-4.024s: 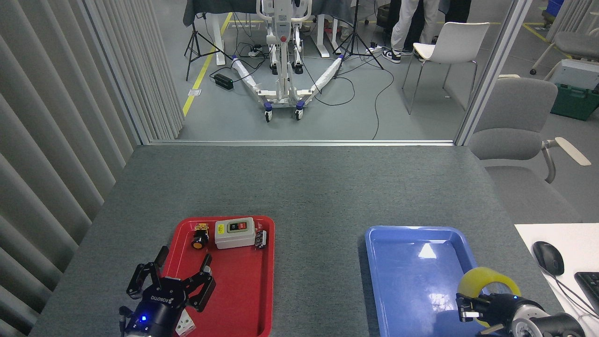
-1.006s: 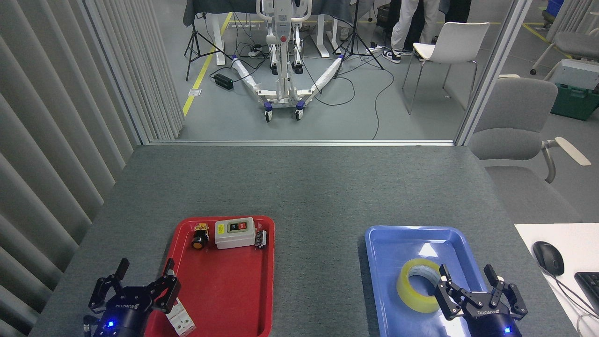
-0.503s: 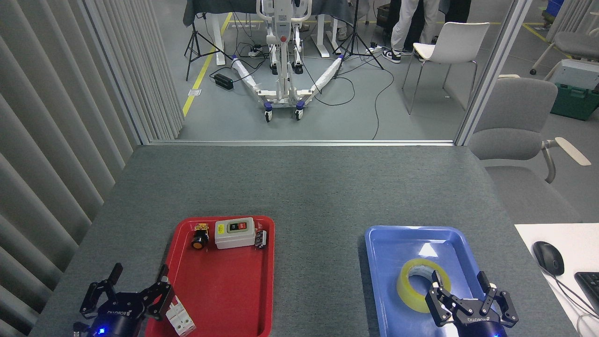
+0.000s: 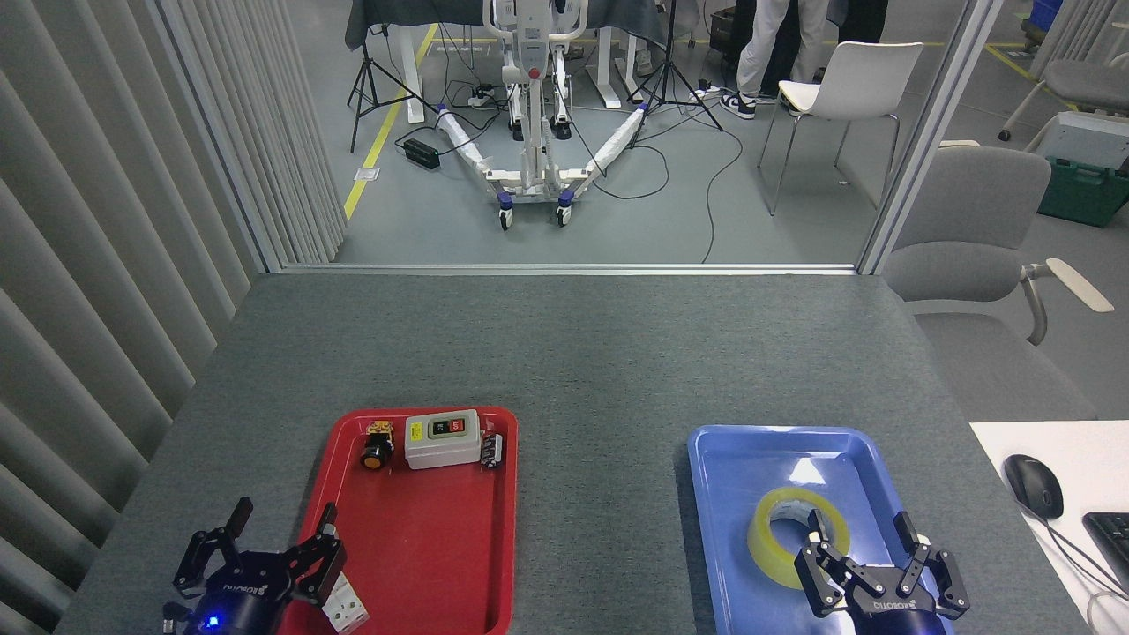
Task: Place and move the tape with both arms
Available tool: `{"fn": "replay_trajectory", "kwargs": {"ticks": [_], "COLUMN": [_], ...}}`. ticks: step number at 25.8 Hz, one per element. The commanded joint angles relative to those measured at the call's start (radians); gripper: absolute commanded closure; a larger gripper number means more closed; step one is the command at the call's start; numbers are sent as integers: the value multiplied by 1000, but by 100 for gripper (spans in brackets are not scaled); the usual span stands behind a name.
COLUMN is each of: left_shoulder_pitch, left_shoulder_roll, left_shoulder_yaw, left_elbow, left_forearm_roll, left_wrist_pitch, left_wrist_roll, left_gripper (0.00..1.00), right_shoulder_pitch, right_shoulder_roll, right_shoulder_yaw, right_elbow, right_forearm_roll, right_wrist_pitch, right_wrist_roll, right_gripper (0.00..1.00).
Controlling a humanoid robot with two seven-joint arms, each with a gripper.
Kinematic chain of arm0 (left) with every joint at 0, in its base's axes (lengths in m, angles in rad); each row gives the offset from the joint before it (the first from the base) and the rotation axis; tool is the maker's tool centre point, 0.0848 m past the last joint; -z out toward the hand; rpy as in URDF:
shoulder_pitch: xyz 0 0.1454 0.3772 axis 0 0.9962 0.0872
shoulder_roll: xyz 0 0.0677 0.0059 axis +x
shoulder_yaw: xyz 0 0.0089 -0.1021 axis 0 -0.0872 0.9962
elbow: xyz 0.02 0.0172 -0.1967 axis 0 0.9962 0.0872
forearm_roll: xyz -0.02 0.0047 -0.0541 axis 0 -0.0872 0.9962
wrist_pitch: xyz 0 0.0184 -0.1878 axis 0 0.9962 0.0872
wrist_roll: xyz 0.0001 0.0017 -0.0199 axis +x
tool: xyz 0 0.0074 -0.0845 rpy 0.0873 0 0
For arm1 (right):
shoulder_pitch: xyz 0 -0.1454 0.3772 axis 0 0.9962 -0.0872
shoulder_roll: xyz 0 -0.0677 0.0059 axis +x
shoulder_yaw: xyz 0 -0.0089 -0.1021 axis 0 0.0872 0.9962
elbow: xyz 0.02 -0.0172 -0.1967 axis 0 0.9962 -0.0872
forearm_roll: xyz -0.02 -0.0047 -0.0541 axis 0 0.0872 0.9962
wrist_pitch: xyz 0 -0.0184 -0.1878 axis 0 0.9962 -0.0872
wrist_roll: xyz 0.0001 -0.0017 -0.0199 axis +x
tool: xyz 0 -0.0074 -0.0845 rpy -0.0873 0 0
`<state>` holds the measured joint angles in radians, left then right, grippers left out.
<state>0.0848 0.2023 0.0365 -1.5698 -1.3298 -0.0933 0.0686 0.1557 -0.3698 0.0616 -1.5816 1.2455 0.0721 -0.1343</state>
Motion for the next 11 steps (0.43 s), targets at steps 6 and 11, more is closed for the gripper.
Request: {"fn": "replay_trajectory", "kwargs": {"ticks": [6,11], "left_shoulder_pitch": [-36,-49], "left_shoulder_roll": [-1,-7], "left_shoulder_yaw": [-6,-7], "left_elbow": [14,33], "left_forearm_roll": [4,8], "left_wrist_pitch": [-8,-36], "left_wrist_roll": [-1,-3], "left_gripper": [0,0], "right_shoulder_pitch": [1,-1], "right_shoulder_roll": [0,0], "right_shoulder_yaw": [0,0], "right_elbow": [0,0], "right_forearm_roll": [0,0], "right_wrist_pitch": [0,0], "right_wrist_roll": [-1,1], "right_gripper": [0,1]}}
